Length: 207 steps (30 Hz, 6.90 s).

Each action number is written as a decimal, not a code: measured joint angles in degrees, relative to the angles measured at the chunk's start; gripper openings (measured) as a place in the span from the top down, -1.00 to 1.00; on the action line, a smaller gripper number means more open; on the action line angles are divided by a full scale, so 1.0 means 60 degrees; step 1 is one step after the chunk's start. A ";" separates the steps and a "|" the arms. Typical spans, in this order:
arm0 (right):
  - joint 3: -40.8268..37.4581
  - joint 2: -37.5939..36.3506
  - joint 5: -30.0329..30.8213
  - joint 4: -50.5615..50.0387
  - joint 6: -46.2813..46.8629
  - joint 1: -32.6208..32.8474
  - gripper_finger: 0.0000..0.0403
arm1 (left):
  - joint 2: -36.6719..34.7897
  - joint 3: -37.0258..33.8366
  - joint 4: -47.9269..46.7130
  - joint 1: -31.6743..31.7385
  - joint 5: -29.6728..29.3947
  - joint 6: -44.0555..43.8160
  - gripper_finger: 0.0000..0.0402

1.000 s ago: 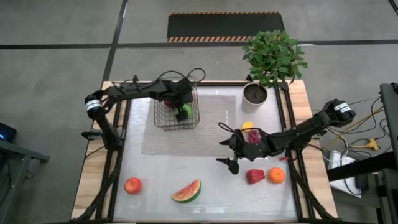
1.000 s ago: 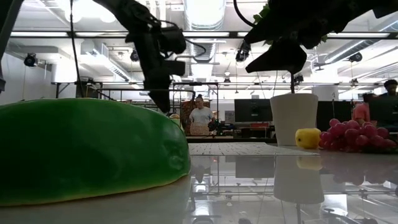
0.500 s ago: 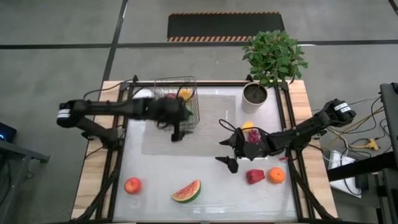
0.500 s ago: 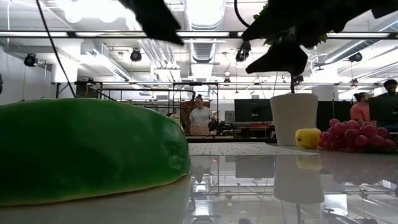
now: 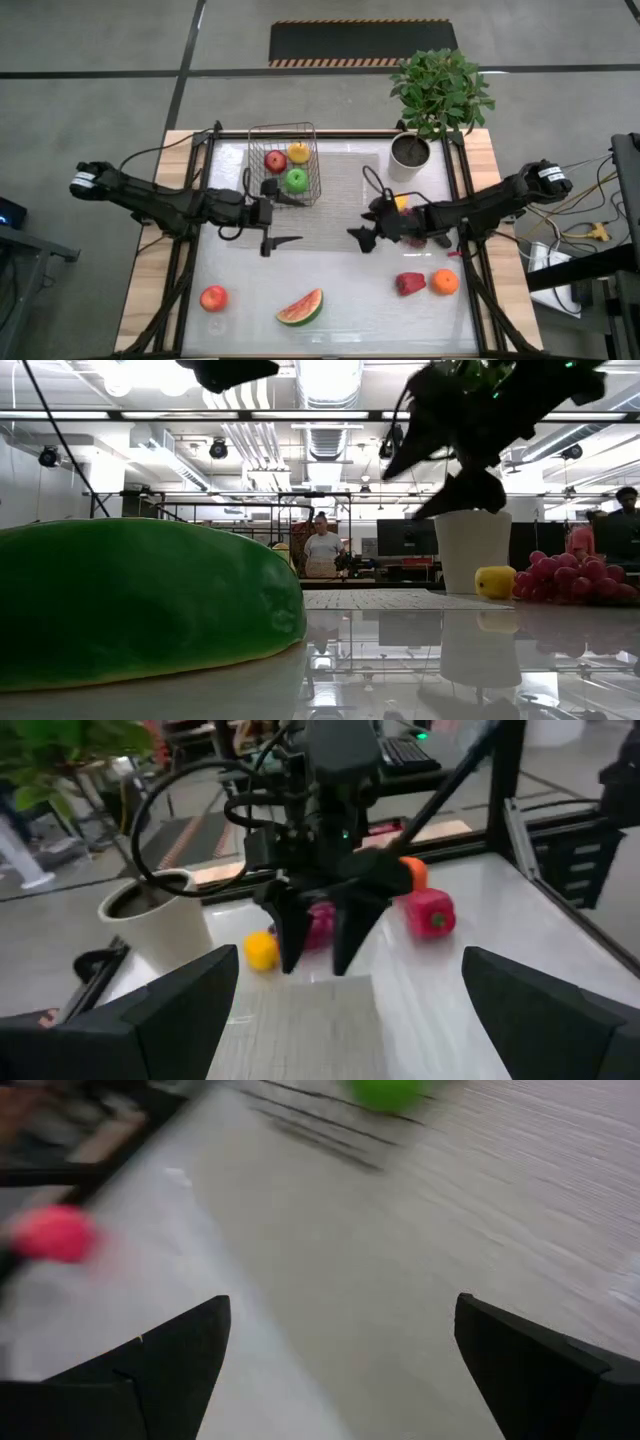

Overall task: Build produce basket
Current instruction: Put the yellow lemon into the brown wire basket

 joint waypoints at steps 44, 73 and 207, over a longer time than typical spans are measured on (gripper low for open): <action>0.3344 0.2703 -0.1678 -1.0413 -0.9019 -0.3759 -0.81 | -0.0936 -0.1142 0.0947 0.0029 -0.0729 0.1089 -0.82; 0.2886 0.2696 -0.1487 -0.9172 -0.9500 -0.3890 -0.09 | -0.0936 -0.1134 0.1033 0.0029 -0.0725 0.1752 -0.82; 0.1069 0.2702 -0.3331 0.7251 -0.9278 -0.0287 0.34 | 0.2015 -0.1284 0.4437 -0.0401 0.0850 -0.0532 -0.18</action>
